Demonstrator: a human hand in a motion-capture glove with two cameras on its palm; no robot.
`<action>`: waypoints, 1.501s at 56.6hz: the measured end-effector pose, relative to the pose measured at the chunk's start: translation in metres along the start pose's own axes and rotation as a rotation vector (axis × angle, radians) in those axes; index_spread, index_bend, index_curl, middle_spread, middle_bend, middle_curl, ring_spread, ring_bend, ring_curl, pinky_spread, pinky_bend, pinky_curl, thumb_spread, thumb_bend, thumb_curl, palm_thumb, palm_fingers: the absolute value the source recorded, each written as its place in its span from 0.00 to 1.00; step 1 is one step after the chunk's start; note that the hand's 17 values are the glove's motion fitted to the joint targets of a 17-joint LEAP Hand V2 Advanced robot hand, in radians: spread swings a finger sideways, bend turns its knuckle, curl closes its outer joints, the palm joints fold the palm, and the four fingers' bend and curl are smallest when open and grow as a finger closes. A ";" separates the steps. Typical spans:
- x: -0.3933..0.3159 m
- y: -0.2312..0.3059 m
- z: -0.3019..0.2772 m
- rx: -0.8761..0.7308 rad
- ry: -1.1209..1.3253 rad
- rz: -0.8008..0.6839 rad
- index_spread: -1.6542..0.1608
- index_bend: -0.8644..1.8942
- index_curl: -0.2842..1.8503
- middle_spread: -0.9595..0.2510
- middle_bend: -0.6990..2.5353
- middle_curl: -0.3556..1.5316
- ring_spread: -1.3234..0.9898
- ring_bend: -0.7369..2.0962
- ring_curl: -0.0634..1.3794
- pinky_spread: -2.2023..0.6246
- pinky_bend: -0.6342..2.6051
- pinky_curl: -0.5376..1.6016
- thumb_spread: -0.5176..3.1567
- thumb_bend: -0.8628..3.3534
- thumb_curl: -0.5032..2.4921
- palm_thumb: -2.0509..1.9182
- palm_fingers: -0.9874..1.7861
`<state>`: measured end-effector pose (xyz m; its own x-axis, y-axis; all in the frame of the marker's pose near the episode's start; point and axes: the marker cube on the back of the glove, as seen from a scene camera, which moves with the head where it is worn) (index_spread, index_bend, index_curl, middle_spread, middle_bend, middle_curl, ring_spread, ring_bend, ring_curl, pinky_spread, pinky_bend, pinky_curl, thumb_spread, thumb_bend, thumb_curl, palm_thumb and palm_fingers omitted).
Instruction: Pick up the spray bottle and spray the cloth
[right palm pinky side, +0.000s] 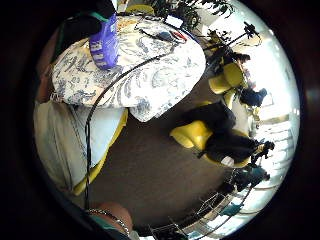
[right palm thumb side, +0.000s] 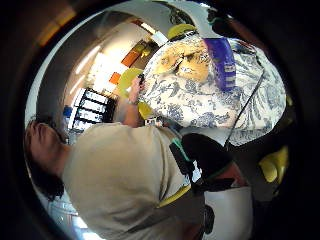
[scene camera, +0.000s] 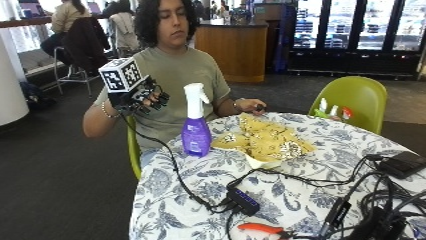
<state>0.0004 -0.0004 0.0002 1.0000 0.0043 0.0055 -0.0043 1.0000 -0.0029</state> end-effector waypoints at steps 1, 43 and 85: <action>0.000 0.000 0.000 0.000 -0.001 0.000 0.80 0.38 0.16 0.77 0.29 0.22 0.55 0.38 0.09 0.81 0.30 0.29 0.25 0.26 0.20 0.62 0.54; 0.013 -0.019 0.017 0.035 -0.010 0.116 0.69 0.36 0.25 0.75 0.27 0.33 0.53 0.38 0.22 0.85 0.30 0.39 0.42 0.21 0.26 0.66 0.50; 0.042 -0.116 0.040 0.441 -0.576 0.216 0.76 0.45 0.25 0.67 0.41 0.47 0.50 0.59 0.41 0.71 0.48 0.50 0.56 0.24 0.29 0.73 0.84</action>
<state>0.0431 -0.1165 0.0404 0.8162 0.0804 0.5722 -0.3228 0.8848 0.3362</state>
